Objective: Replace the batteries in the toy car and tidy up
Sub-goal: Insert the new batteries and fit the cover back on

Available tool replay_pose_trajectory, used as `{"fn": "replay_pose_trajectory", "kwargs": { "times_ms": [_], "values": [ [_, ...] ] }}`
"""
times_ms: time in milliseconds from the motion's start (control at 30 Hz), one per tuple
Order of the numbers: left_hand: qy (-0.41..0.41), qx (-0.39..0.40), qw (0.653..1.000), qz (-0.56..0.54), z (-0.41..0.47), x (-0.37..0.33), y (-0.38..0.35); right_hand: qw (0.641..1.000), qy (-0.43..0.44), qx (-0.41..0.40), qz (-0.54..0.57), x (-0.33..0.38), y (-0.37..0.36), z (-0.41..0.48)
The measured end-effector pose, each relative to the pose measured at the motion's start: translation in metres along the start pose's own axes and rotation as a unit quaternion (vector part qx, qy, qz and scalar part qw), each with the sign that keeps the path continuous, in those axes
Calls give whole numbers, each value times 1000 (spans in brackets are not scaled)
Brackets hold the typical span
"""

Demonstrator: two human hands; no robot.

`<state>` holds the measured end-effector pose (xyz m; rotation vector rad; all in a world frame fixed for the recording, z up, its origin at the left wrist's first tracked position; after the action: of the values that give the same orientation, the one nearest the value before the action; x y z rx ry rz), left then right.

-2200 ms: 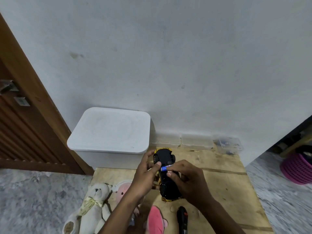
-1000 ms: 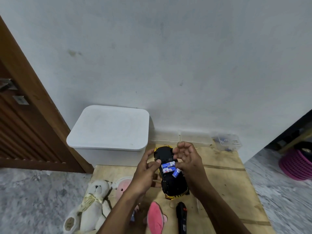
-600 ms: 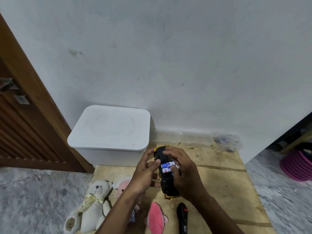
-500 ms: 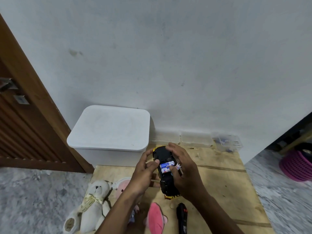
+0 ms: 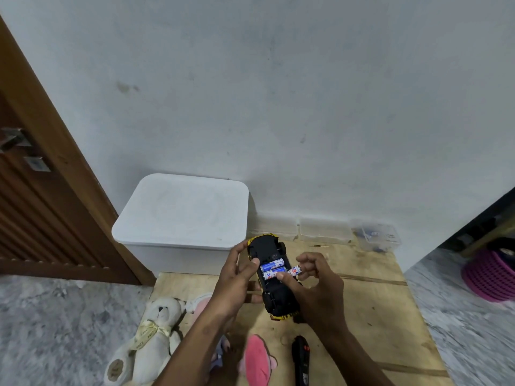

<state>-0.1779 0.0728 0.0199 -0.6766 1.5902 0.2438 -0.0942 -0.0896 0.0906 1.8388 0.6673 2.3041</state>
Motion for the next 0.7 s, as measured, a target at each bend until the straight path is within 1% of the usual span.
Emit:
{"fn": "replay_pose_trajectory", "kwargs": {
  "times_ms": [200, 300, 467, 600, 700],
  "values": [
    [0, 4, 1000, 4, -1, -3, -2, 998, 57, -28, 5, 11, 6, -7],
    [-1, 4, 1000, 6, -1, -3, -3, 997, 66, -36, 22, 7, 7, -8],
    [1, -4, 1000, 9, -2, -3, -1, 994, 94, -51, 3, 14, 7, -11],
    [3, -8, 1000, 8, -2, -4, -1, 996, 53, -60, 34, -12, 2, -10],
    [6, -20, 1000, 9, -2, -2, 2, 998, 14, -41, 50, -22, -4, -12]
  ]
}}
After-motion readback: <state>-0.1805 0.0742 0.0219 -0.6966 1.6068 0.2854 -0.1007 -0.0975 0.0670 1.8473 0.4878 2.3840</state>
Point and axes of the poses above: each hand's wrist, its own z-axis towards the middle knuckle, its own y-axis out of the back of the hand, x = y × z, the point moved 10 cm from there along z, towards the middle knuckle, and after that the axes turned 12 degrees about -y, right-handed, at the moved point
